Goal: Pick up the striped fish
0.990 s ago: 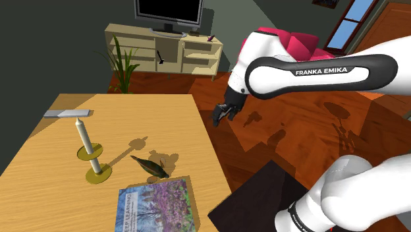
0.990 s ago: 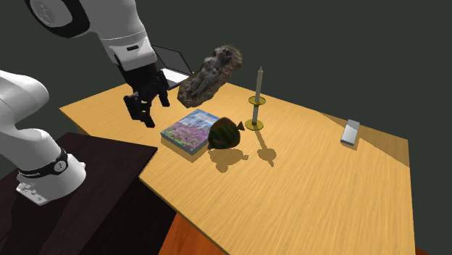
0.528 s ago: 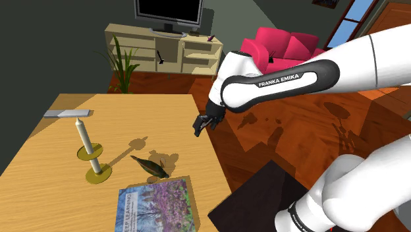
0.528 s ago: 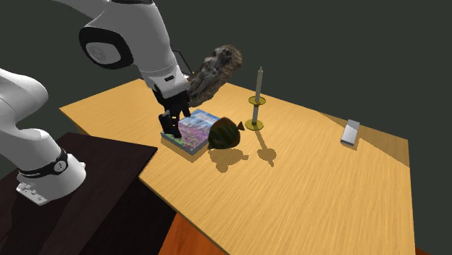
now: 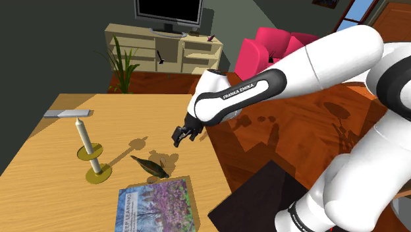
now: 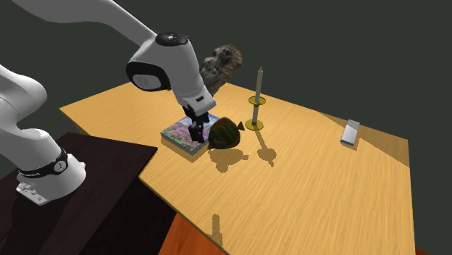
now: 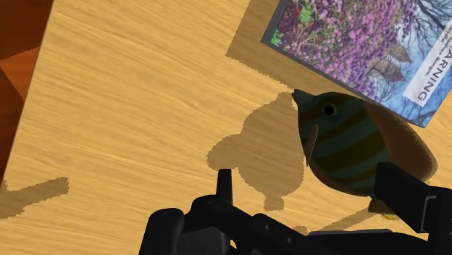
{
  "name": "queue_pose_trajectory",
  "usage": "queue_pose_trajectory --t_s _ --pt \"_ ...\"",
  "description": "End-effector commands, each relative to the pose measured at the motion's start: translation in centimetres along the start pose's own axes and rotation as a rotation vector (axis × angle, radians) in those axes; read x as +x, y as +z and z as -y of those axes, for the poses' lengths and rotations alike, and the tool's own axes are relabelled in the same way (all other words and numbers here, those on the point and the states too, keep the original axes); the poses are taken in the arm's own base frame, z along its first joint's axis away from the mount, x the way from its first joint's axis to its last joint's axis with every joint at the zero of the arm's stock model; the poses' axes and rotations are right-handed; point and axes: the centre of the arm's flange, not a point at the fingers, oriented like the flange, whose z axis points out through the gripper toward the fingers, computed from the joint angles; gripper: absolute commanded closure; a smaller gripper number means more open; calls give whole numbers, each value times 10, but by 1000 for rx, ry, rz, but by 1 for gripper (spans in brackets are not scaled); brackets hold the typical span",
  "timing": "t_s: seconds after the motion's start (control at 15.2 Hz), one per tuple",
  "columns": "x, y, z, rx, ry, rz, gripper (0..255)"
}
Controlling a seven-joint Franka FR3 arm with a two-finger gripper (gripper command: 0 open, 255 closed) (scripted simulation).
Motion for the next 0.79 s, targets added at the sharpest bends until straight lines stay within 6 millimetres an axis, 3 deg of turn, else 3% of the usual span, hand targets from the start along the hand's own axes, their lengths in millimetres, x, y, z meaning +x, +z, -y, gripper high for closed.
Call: queue_pose_trajectory --t_s 0.0,0.4,0.73 --pt "10 21 8 21 -6 -1 0" --pt "40 84 37 83 -24 0 0" --pt "39 105 33 84 -24 0 0"
